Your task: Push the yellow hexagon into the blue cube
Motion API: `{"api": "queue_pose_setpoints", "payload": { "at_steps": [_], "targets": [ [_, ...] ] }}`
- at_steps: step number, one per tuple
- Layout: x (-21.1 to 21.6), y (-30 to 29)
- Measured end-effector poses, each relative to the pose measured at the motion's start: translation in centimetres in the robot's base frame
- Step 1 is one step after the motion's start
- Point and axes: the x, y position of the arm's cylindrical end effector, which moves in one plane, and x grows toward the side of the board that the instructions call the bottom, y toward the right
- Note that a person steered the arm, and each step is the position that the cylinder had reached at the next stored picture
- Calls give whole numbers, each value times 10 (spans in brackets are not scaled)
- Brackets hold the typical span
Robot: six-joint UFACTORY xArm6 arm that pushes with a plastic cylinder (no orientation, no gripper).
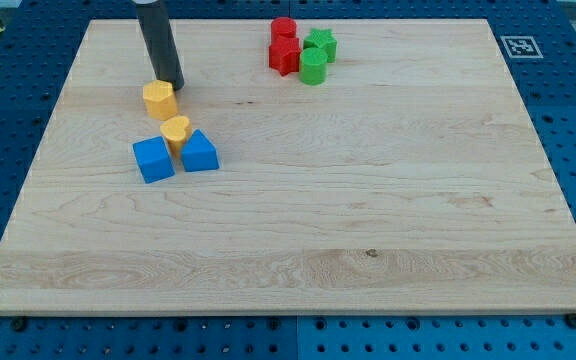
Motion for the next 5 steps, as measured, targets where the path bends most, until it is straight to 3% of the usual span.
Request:
{"api": "queue_pose_setpoints", "payload": {
  "at_steps": [2, 5],
  "targets": [
    [31, 0],
    [29, -23]
  ]
}}
